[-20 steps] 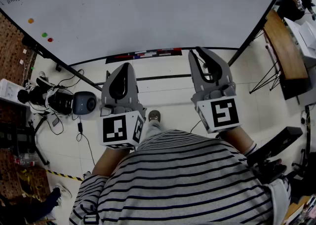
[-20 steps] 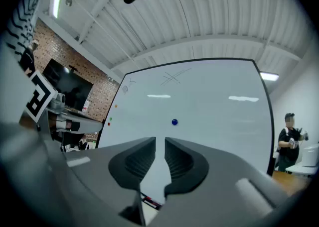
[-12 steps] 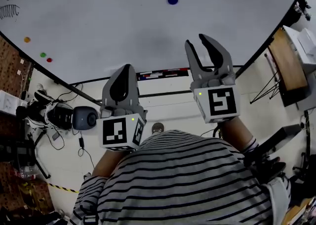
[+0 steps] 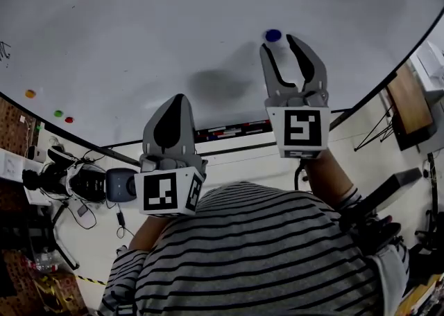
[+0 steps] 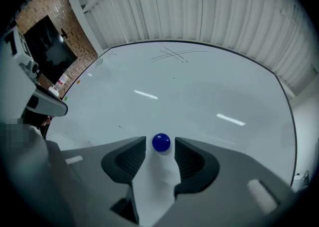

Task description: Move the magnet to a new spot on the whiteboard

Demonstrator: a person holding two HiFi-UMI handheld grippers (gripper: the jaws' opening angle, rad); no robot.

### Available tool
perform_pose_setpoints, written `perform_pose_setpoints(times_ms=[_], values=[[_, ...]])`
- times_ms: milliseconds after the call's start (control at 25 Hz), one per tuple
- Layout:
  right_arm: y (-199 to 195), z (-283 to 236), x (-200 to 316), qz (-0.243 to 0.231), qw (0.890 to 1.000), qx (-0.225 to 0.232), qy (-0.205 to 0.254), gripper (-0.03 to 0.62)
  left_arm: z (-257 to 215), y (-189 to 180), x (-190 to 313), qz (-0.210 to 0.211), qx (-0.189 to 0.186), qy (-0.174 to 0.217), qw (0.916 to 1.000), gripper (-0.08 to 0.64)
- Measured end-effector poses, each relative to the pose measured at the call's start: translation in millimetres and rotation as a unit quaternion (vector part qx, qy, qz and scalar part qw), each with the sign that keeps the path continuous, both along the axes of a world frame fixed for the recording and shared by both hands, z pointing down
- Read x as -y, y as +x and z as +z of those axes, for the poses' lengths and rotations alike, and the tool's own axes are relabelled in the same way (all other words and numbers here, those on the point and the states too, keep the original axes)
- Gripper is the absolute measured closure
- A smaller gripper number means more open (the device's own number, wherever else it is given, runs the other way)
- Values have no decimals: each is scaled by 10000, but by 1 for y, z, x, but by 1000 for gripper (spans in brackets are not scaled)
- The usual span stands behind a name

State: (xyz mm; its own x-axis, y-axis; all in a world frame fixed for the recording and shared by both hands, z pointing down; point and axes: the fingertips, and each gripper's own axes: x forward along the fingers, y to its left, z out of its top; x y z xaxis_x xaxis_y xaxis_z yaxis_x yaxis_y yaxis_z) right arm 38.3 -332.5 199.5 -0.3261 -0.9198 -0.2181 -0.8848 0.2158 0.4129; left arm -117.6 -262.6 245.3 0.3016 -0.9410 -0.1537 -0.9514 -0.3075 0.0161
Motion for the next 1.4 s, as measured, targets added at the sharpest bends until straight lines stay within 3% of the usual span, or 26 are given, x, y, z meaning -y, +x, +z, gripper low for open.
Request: perform_pose_setpoints(times_ms=[200, 280, 640, 840, 1080, 1280, 1400], values=[[-2, -2, 7, 105, 9999, 29, 130, 430, 3, -6, 10, 12, -19, -15, 10000, 545], [0, -3, 9, 241, 9995, 57, 203, 476, 4, -10, 13, 14, -30, -28, 10000, 545], [3, -11, -4, 240, 9989, 170, 377, 468, 10, -7, 8, -26, -56, -124, 9999, 545], [12, -17, -42, 57, 9986, 355, 386, 468, 8, 7, -10, -14, -3, -75, 10000, 545], [51, -17, -109, -69, 9977, 563, 380, 468, 11, 51, -64, 38, 37, -55, 10000, 545], [87, -6, -154, -153, 9985, 501, 168, 468, 19, 78, -110, -33, 105, 15, 9999, 545], [112, -10, -176, -178, 9990, 363, 192, 468, 13, 80, -132, -238, -44, 51, 9997, 545]])
